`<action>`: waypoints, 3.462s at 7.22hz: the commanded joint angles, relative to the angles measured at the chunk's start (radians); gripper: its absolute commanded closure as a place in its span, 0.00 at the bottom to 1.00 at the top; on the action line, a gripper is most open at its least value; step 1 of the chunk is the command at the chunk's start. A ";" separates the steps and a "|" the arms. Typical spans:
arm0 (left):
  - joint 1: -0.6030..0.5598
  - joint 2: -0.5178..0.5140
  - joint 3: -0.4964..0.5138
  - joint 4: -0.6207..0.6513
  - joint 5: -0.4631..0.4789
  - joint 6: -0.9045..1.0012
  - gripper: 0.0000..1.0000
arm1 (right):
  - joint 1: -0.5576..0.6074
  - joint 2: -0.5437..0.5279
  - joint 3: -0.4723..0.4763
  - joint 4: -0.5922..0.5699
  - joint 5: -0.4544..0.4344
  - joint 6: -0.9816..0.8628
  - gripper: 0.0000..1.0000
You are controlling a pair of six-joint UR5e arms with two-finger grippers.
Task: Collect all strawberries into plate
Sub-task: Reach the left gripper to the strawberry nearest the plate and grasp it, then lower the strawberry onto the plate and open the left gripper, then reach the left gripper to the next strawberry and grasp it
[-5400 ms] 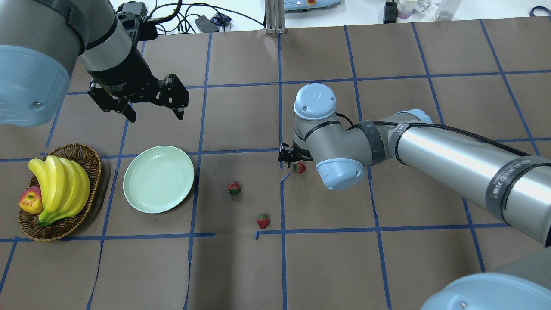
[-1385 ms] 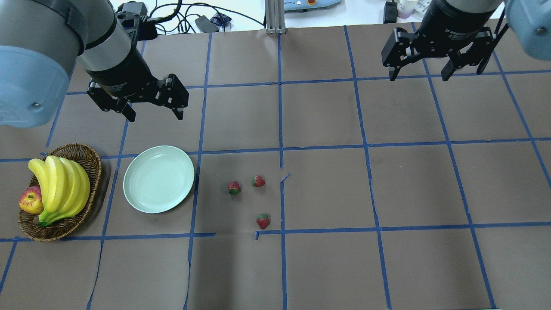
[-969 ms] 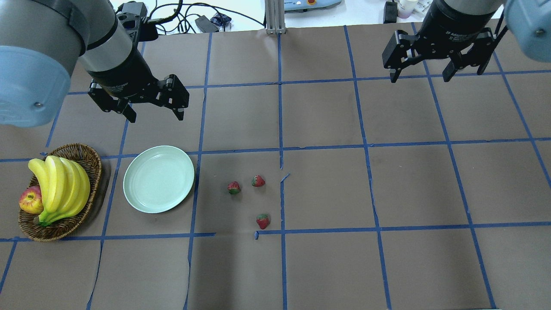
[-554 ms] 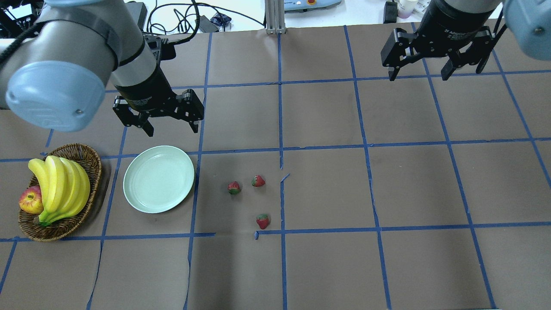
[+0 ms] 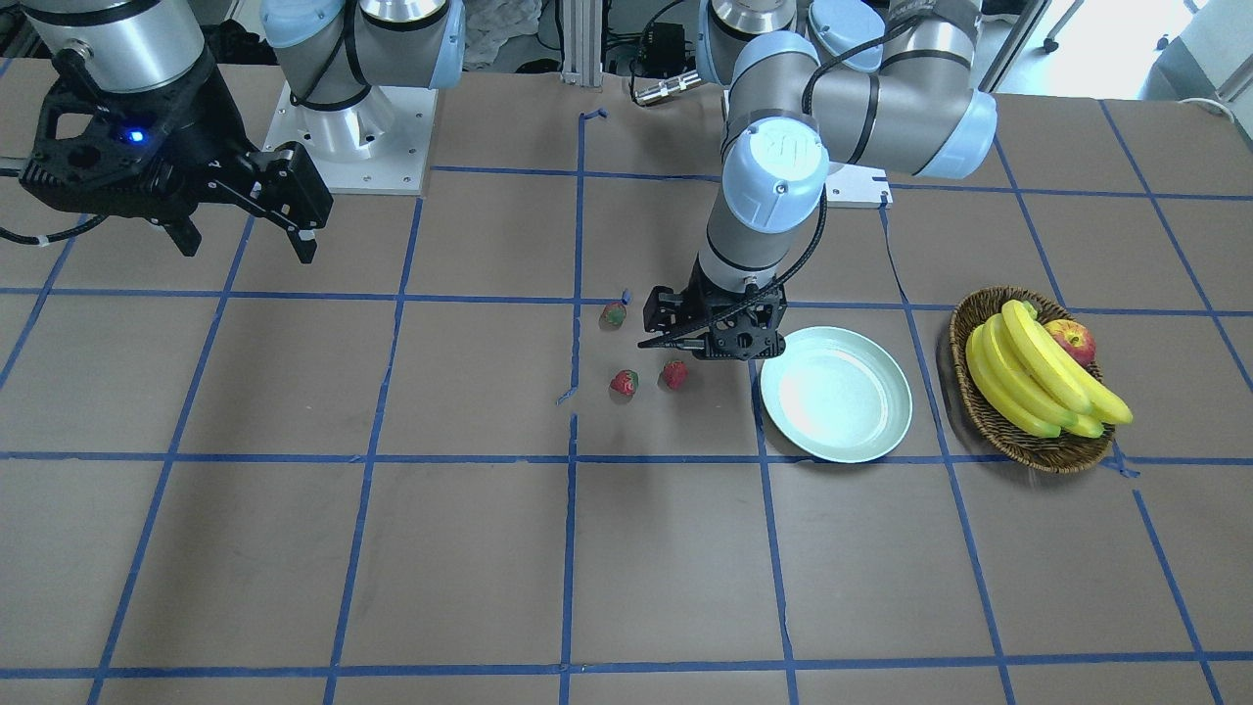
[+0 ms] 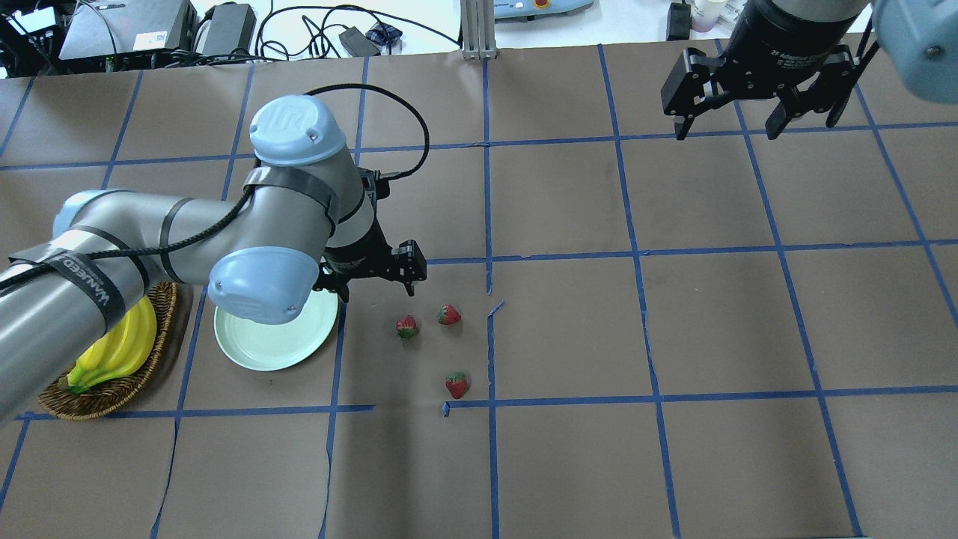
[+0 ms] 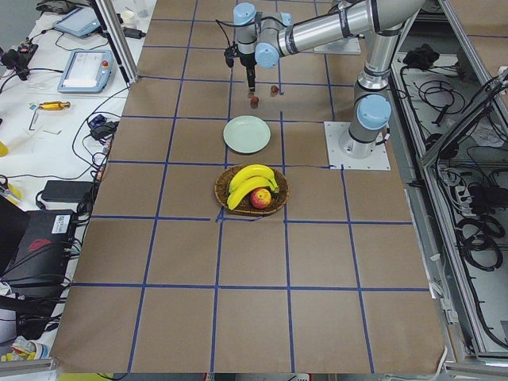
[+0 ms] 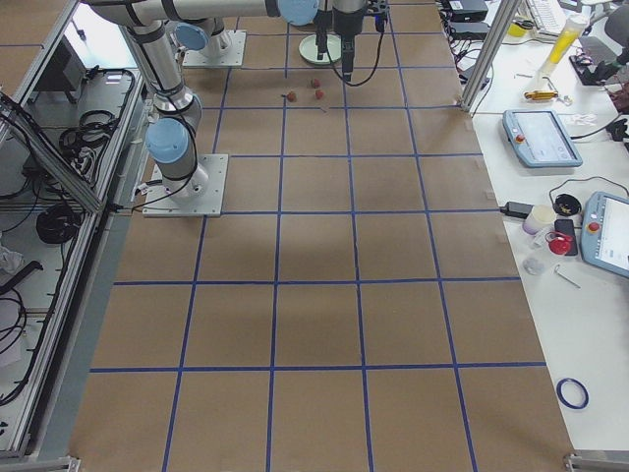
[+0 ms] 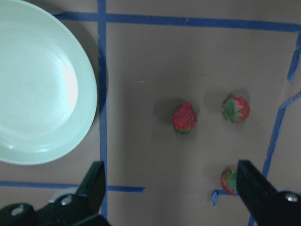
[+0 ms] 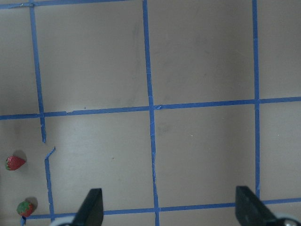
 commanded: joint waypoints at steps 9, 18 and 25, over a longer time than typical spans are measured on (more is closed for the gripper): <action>-0.020 -0.172 -0.025 0.136 -0.002 0.085 1.00 | 0.001 0.000 0.005 0.000 0.001 0.000 0.00; 0.282 -0.056 0.006 -0.192 0.163 0.263 0.02 | 0.003 0.000 0.003 0.000 0.000 -0.001 0.00; -0.172 -0.241 0.072 0.164 0.034 -0.417 0.10 | 0.003 0.000 0.005 0.000 0.001 0.002 0.00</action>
